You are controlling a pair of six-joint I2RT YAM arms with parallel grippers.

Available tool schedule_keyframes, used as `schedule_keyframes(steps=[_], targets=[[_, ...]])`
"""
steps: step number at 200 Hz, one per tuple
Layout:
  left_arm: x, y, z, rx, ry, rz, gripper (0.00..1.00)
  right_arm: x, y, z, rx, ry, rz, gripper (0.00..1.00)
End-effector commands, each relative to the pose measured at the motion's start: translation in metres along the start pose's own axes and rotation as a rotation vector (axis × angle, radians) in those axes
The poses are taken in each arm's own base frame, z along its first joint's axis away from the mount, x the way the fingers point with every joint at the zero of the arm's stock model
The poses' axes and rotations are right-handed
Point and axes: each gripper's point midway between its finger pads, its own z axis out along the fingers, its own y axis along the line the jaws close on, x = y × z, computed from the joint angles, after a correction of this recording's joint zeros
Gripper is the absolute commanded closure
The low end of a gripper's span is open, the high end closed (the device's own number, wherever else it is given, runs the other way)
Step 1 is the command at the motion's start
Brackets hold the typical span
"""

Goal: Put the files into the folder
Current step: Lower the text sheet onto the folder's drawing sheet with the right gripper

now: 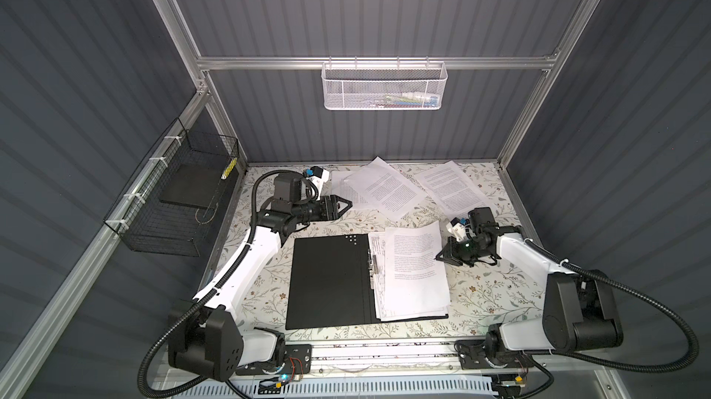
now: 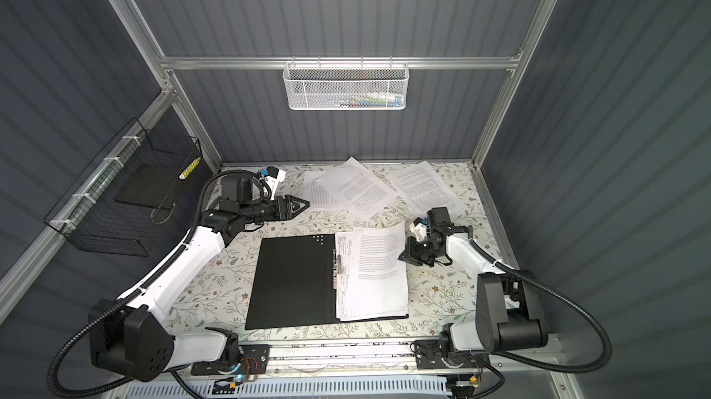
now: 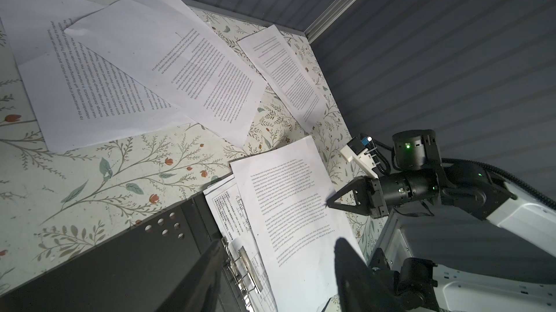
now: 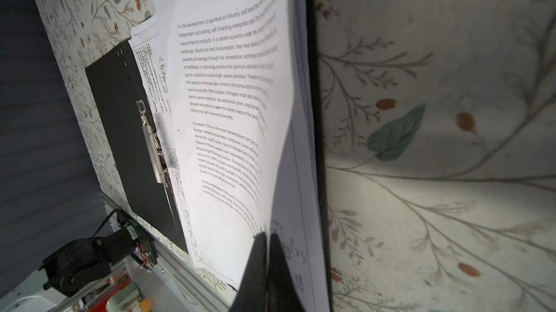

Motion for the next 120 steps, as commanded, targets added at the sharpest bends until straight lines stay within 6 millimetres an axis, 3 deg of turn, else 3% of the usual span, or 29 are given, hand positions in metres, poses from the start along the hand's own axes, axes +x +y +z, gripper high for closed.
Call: schedule_keyframes(steps=[1, 120], targets=[[0.002, -0.011, -0.004, 0.041, 0.001, 0.030, 0.39, -0.003, 0.004, -0.001, 0.025, 0.036, -0.105, 1.00], [0.006, -0.008, -0.003, 0.039, 0.010, 0.017, 0.37, 0.002, 0.010, 0.025, 0.086, 0.126, -0.215, 1.00]])
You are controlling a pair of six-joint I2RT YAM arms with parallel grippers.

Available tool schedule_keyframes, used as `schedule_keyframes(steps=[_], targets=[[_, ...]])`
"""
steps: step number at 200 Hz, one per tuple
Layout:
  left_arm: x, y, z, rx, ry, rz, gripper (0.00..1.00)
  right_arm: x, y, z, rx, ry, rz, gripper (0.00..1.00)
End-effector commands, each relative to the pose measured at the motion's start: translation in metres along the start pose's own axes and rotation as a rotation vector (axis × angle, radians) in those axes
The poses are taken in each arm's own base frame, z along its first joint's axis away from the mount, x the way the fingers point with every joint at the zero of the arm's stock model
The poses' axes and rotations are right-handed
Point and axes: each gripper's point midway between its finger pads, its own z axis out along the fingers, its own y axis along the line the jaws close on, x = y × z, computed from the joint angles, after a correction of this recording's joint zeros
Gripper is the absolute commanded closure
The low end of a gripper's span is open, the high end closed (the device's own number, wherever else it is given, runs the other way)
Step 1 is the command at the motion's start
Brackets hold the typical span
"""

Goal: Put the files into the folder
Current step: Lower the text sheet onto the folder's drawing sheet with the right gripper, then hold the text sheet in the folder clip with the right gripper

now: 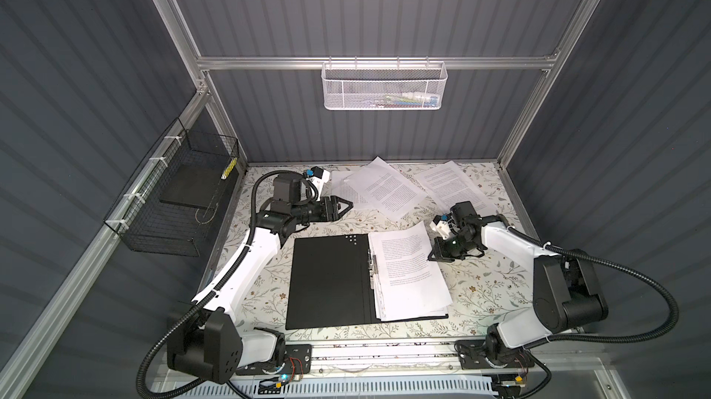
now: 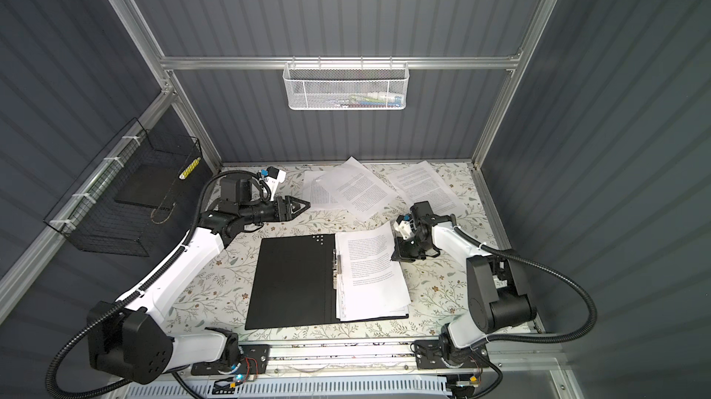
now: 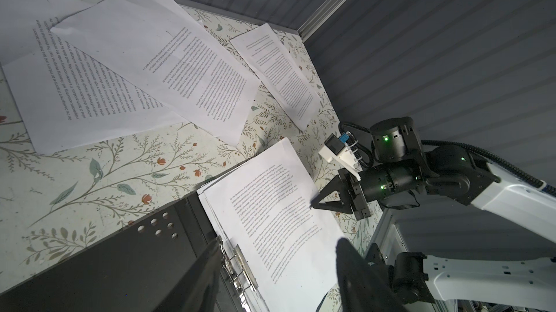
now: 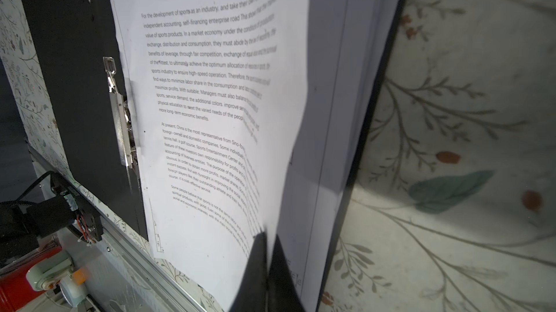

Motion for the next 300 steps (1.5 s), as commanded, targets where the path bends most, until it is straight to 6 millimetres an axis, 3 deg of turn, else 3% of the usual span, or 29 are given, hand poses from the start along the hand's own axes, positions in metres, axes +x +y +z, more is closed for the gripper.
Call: schedule_keyframes(steps=[1, 13, 26, 32, 36, 41, 67, 97, 120, 300], targets=[[0.004, -0.004, -0.002, 0.017, 0.004, 0.016, 0.37, 0.001, 0.001, 0.000, 0.010, 0.018, -0.014, 1.00], [0.005, -0.003, -0.002, 0.013, 0.007, 0.009, 0.35, 0.001, 0.001, 0.001, 0.007, 0.016, -0.004, 1.00], [0.008, -0.002, -0.001, 0.009, 0.018, -0.002, 0.26, 0.001, 0.003, 0.002, -0.007, 0.013, 0.008, 1.00], [0.010, -0.001, -0.001, 0.009, 0.026, -0.014, 0.18, 0.001, 0.005, 0.002, -0.017, 0.011, 0.012, 1.00], [0.012, 0.000, 0.000, 0.010, 0.033, -0.022, 0.03, 0.001, 0.005, 0.002, -0.021, 0.011, 0.017, 1.00], [0.015, -0.001, 0.000, 0.016, 0.040, -0.028, 0.00, 0.000, 0.006, 0.002, -0.024, 0.009, 0.022, 1.00], [0.034, 0.005, 0.001, 0.016, 0.087, -0.066, 0.00, 0.001, 0.011, 0.004, -0.059, 0.006, 0.056, 1.00], [0.067, 0.030, 0.003, -0.077, 0.186, -0.093, 0.00, 0.004, 0.009, 0.006, -0.058, 0.014, 0.098, 1.00], [0.082, 0.036, 0.004, -0.083, 0.214, -0.107, 0.00, 0.006, 0.010, 0.009, -0.075, 0.013, 0.124, 1.00], [0.085, 0.037, 0.011, -0.056, 0.227, -0.130, 0.00, 0.016, 0.007, 0.018, -0.081, 0.040, 0.184, 1.00]])
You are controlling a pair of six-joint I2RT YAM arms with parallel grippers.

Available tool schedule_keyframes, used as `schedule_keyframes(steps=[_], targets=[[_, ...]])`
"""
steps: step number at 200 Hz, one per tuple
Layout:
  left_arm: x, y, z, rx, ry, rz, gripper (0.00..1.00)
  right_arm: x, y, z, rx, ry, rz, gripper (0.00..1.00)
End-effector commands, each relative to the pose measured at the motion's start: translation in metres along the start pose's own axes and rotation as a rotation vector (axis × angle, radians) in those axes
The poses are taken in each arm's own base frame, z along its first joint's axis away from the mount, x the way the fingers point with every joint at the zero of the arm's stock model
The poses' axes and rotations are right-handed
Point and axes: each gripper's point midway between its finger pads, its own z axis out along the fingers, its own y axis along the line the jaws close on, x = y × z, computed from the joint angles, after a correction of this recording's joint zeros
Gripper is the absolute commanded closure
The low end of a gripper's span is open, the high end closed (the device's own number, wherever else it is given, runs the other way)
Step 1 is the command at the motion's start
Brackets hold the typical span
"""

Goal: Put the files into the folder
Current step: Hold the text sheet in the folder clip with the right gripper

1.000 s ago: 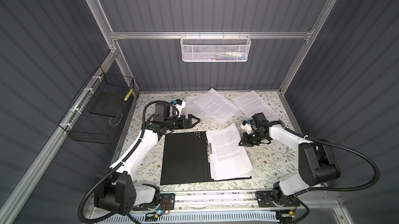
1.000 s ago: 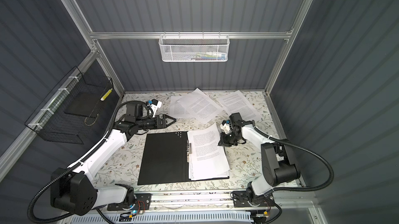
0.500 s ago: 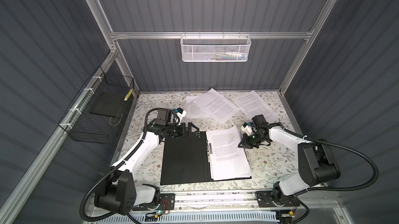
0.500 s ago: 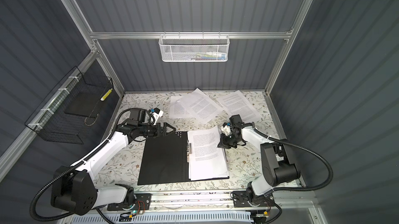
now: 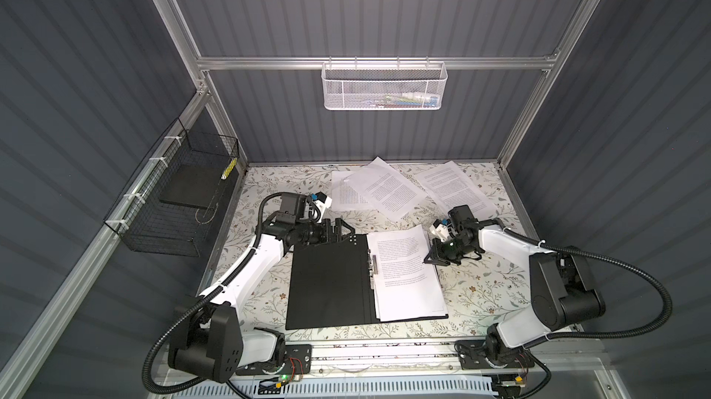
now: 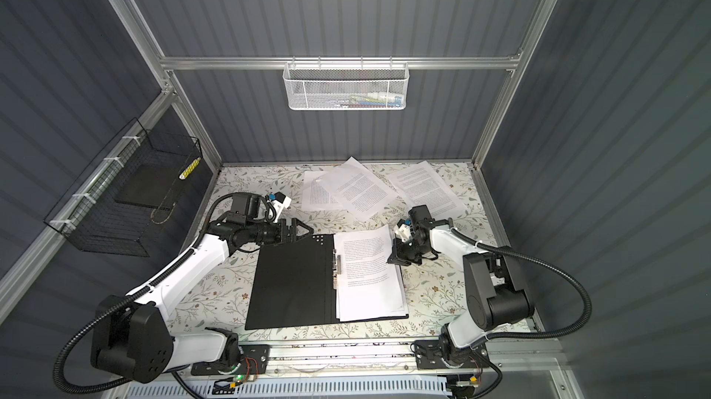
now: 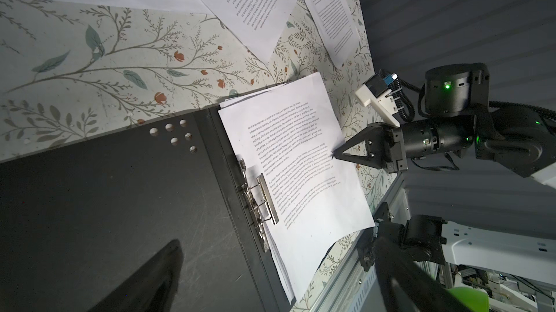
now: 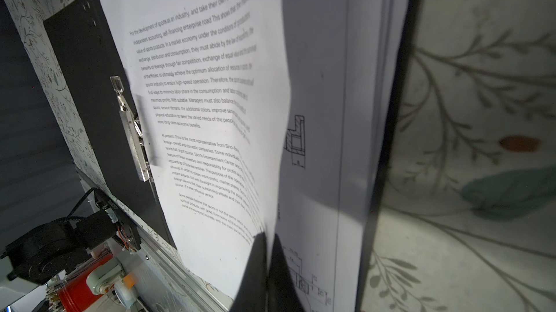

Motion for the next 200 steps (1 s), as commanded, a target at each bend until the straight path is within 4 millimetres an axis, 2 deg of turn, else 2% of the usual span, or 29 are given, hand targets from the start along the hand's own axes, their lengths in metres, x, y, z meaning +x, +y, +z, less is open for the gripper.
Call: schedule_keyframes(steps=[1, 30, 55, 99, 117, 152, 168, 200], targets=[[0.003, -0.002, 0.003, 0.020, 0.016, 0.006, 0.00, 0.009, 0.000, 0.004, -0.009, 0.028, 0.022, 1.00], [0.002, -0.004, 0.002, 0.025, 0.012, 0.008, 0.00, 0.011, -0.001, 0.005, -0.005, 0.030, 0.031, 1.00], [0.003, -0.003, 0.002, 0.025, 0.013, 0.004, 0.00, 0.011, -0.003, 0.004, 0.004, 0.023, 0.031, 0.92], [0.004, -0.001, 0.003, 0.012, 0.013, -0.002, 0.00, 0.003, -0.012, -0.001, 0.071, -0.020, 0.043, 0.62], [0.004, 0.000, 0.002, 0.010, 0.012, -0.002, 0.00, 0.002, -0.011, -0.003, 0.071, -0.031, 0.057, 0.54], [0.005, 0.002, 0.004, 0.002, 0.018, -0.007, 0.00, 0.004, -0.020, -0.011, 0.093, -0.081, 0.132, 0.47], [0.005, 0.003, 0.004, 0.000, 0.019, -0.008, 0.00, 0.007, -0.025, -0.012, 0.105, -0.103, 0.178, 0.31], [0.006, 0.006, 0.006, -0.007, 0.024, -0.017, 0.00, 0.017, -0.033, -0.009, 0.102, -0.149, 0.254, 0.31]])
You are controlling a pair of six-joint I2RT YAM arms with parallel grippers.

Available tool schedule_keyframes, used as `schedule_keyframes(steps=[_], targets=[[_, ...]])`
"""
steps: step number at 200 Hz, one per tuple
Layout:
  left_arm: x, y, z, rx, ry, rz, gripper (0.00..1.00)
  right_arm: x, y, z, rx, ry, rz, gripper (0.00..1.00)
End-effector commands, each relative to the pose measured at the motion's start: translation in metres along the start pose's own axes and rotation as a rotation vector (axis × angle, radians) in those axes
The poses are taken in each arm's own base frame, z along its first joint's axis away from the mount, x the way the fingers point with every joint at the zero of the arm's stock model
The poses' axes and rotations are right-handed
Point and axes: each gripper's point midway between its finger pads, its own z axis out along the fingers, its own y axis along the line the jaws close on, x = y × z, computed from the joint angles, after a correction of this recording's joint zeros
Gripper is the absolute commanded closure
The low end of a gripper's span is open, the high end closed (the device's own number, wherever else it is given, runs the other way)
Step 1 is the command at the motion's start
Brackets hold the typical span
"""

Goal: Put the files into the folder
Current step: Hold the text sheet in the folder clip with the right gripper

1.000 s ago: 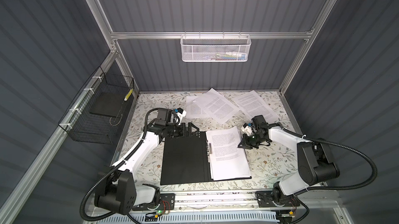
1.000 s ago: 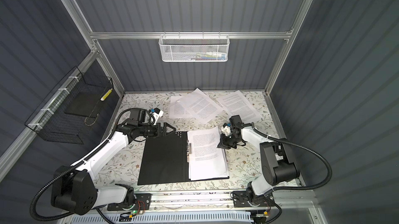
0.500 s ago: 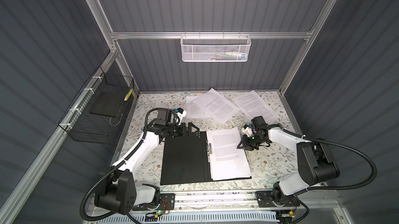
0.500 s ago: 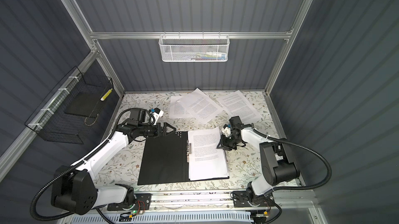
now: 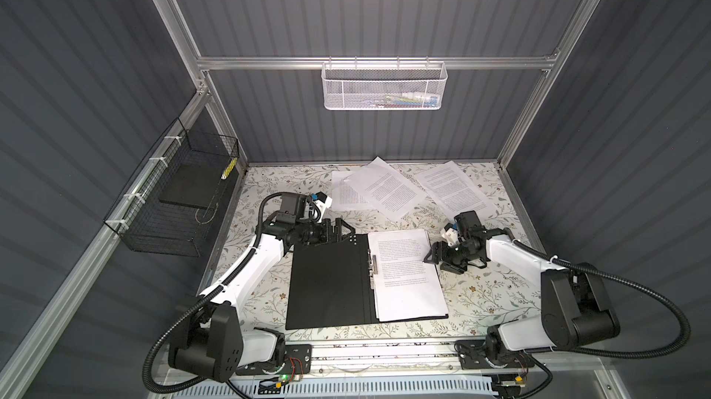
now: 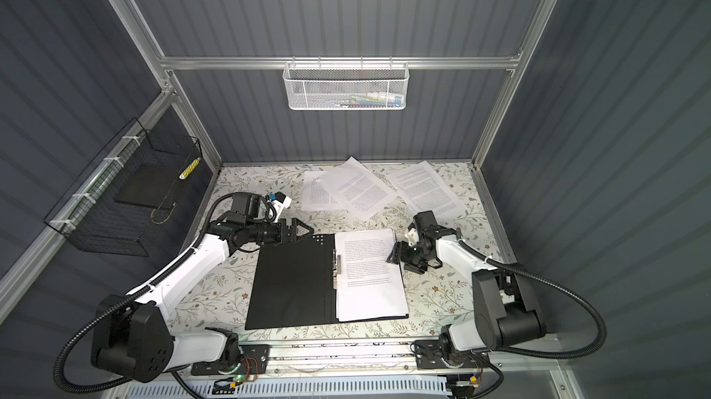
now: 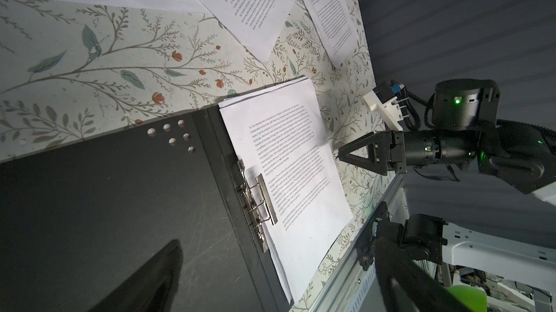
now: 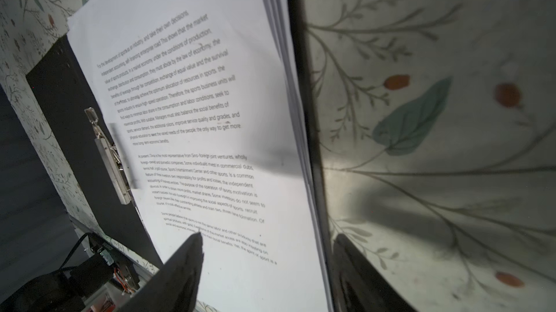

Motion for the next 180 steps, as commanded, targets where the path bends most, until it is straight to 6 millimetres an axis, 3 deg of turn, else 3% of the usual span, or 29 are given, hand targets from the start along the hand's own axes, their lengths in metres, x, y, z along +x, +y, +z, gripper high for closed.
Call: schedule_keyframes(steps=[1, 106, 180], targets=[[0.006, 0.006, 0.005, -0.014, 0.023, -0.018, 0.00, 0.005, -0.011, 0.003, 0.019, -0.033, 0.093, 0.31], [0.009, 0.014, 0.013, -0.027, 0.048, -0.045, 0.00, 0.018, -0.004, 0.013, -0.020, -0.017, 0.115, 0.36], [0.010, 0.015, 0.015, -0.021, 0.053, -0.055, 0.00, 0.020, -0.013, 0.002, 0.048, -0.067, 0.113, 0.37]])
